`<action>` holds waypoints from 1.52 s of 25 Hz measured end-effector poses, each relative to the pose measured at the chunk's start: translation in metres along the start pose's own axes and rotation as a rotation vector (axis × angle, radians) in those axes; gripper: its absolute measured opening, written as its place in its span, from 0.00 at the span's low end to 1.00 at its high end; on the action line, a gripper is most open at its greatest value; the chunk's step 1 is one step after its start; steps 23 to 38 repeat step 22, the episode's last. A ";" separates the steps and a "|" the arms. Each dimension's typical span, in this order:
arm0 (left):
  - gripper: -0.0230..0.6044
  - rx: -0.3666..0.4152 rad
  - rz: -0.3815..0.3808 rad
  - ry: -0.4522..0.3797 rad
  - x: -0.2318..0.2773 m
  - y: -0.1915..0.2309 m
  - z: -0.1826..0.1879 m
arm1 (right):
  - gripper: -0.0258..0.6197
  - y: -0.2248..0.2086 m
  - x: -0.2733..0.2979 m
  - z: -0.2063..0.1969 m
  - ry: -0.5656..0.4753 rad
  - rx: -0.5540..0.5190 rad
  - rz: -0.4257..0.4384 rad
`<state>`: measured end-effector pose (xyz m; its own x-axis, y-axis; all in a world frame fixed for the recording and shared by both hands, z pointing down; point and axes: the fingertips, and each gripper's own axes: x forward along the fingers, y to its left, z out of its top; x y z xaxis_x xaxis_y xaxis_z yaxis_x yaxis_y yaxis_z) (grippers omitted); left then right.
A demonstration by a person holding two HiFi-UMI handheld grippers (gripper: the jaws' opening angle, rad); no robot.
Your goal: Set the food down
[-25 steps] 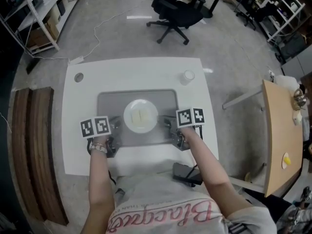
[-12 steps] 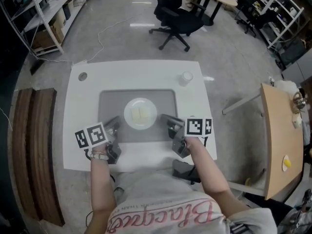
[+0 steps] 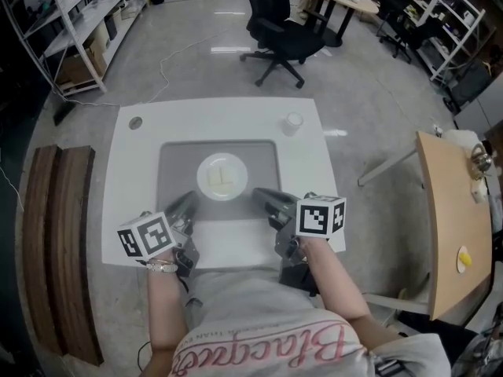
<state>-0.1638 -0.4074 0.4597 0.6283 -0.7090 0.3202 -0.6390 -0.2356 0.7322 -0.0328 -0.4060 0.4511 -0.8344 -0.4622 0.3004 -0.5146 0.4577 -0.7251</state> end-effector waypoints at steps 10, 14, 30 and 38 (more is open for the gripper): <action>0.04 0.281 0.069 -0.044 -0.014 -0.049 -0.015 | 0.04 0.042 -0.017 -0.002 -0.040 -0.281 -0.060; 0.04 0.301 0.064 -0.082 -0.022 -0.069 -0.022 | 0.04 0.056 -0.029 -0.005 -0.082 -0.299 -0.065; 0.04 0.298 0.091 -0.144 -0.047 -0.091 -0.046 | 0.04 0.075 -0.049 -0.038 -0.065 -0.344 -0.070; 0.04 0.298 0.091 -0.144 -0.047 -0.091 -0.046 | 0.04 0.075 -0.049 -0.038 -0.065 -0.344 -0.070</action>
